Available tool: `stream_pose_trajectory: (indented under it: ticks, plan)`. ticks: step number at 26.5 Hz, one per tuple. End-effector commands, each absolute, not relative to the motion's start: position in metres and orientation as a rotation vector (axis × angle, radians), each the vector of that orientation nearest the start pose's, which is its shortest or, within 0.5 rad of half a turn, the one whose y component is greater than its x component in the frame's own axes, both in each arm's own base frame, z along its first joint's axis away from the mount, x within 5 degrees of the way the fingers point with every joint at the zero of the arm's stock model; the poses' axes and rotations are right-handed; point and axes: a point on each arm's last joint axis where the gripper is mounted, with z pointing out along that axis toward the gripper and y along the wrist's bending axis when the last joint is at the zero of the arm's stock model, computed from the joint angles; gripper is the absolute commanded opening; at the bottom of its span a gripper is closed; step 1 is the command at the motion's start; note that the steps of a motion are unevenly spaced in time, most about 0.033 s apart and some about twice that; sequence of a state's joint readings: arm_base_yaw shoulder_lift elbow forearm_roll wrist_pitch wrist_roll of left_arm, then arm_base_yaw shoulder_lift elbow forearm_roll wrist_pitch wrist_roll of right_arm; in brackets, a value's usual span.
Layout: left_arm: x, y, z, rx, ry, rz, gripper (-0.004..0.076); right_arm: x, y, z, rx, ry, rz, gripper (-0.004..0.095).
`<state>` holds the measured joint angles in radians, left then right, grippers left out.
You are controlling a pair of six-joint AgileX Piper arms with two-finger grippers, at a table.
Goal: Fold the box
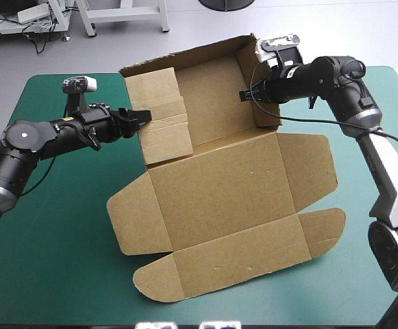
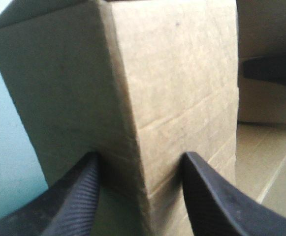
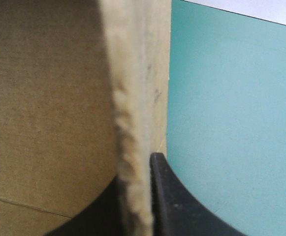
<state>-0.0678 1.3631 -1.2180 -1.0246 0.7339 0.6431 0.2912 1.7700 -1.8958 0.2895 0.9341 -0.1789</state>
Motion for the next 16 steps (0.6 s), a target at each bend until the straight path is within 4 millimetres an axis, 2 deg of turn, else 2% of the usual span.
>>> stream_pose_trajectory:
  ticks: [1,9,15,16]
  plan:
    - [0.2867,-0.0738,0.394,0.122,2.051,-0.79,0.0364,0.3602,0.1445,0.4492,-0.393,2.08,0.602,-0.0018]
    - [0.2867,-0.0669,0.3854,0.062,2.147,-0.697,0.0364,0.3584,0.1479,0.4515,-0.402,2.064,0.659,-0.0018]
    - [0.2898,-0.0655,0.3875,-0.008,2.117,-0.711,0.0361,0.3566,0.1498,0.4514,-0.41,2.071,0.694,-0.0018]
    - [0.2911,-0.0646,0.3887,-0.036,2.102,-0.713,0.0333,0.356,0.15,0.4508,-0.415,2.08,0.695,-0.0018]
